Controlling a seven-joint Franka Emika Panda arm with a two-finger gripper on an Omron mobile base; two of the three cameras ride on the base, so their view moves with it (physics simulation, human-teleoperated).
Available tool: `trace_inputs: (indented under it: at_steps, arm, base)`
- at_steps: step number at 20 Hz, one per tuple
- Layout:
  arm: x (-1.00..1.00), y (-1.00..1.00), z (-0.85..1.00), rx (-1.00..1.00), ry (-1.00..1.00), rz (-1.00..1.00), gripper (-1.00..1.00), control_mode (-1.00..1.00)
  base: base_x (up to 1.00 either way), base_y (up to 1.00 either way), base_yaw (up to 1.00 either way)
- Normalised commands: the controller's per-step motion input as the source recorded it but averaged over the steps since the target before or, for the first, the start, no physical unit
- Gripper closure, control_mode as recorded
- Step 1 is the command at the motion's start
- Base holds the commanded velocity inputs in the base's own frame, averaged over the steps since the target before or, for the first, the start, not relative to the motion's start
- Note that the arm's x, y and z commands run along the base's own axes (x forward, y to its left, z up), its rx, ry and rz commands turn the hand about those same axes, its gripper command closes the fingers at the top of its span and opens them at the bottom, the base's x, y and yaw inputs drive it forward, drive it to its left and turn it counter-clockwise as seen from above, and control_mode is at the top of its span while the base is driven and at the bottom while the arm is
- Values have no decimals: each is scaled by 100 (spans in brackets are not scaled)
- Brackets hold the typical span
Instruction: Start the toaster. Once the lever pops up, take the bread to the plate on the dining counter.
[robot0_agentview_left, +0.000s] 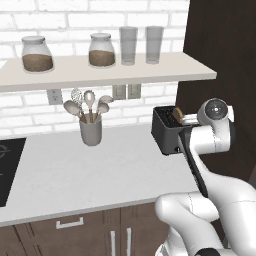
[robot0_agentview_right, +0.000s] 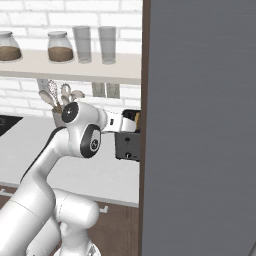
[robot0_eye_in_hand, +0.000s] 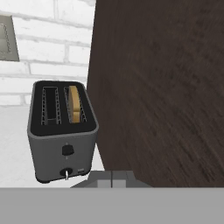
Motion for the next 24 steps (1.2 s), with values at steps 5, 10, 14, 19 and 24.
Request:
trace_inputs:
  at_steps: [5, 10, 14, 19, 24]
  arm:
    - [0, 0, 0, 0, 0, 0, 100, -100]
    - [0, 0, 0, 0, 0, 0, 100, -100]
    - [0, 0, 0, 0, 0, 0, 100, -100]
    - [0, 0, 0, 0, 0, 0, 100, -100]
    - [0, 0, 0, 0, 0, 0, 100, -100]
  base:
    - [0, 0, 0]
    - [0, 0, 0]
    - [0, 0, 0]
    - [0, 0, 0]
    - [0, 0, 0]
